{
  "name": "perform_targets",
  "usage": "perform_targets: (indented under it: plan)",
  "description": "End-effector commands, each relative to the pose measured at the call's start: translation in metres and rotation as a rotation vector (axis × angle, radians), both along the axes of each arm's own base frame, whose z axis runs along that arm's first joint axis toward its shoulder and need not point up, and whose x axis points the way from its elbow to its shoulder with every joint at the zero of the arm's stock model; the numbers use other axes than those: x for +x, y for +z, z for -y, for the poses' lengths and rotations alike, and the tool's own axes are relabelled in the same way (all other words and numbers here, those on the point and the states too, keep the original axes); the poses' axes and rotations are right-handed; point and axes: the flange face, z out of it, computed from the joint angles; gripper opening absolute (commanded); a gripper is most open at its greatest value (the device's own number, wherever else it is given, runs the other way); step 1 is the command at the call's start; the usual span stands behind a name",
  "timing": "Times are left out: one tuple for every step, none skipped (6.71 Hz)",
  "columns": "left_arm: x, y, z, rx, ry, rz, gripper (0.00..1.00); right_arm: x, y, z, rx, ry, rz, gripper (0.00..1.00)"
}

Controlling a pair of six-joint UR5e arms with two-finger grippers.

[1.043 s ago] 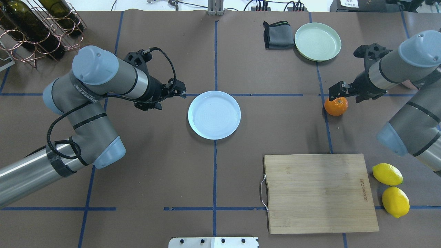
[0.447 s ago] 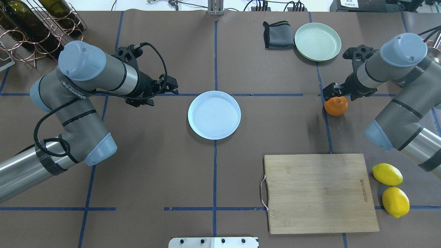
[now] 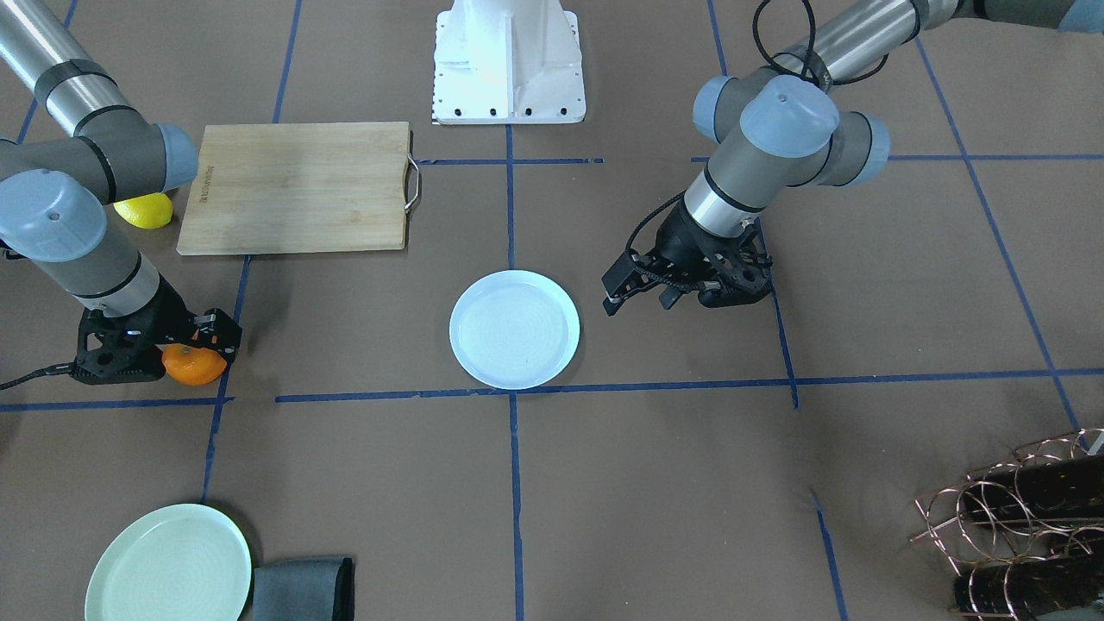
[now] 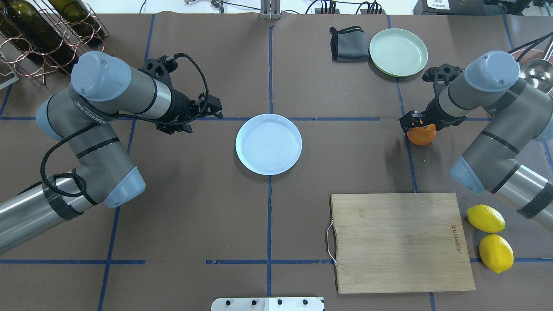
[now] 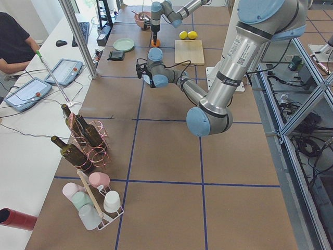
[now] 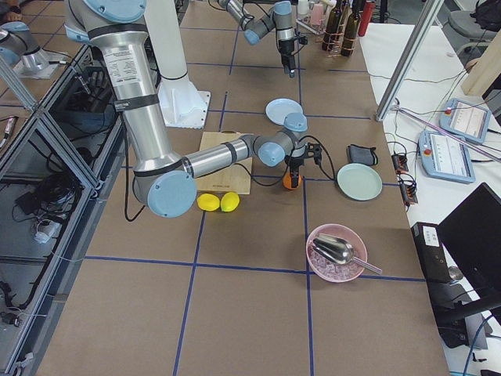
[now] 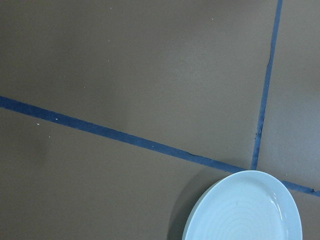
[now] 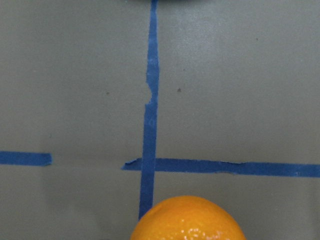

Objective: Pick orange to plate
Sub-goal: 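Release the plate with the left gripper while the right gripper grasps the orange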

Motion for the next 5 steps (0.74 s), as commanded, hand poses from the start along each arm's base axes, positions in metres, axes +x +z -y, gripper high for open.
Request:
perform_targets:
  plan:
    - [0.0, -0.001, 0.0, 0.001, 0.0, -0.001, 1.0, -0.004, 0.007, -0.001, 0.003, -0.014, -0.014, 1.0]
    - [0.0, -0.001, 0.0, 0.001, 0.0, -0.001, 1.0, -0.003, 0.009, -0.001, 0.007, -0.019, -0.017, 1.0]
    - [-0.001, -0.002, -0.001, 0.003, 0.0, -0.003, 1.0, -0.003, 0.009, -0.001, 0.007, -0.019, -0.017, 1.0]
    - [-0.001, -0.002, -0.001, 0.004, 0.0, -0.004, 1.0, -0.003, 0.006, 0.0, 0.01, -0.018, -0.014, 0.69]
    - [-0.005, -0.006, 0.0, 0.008, -0.005, -0.009, 1.0, 0.002, -0.001, 0.006, 0.018, -0.009, -0.004, 0.11]
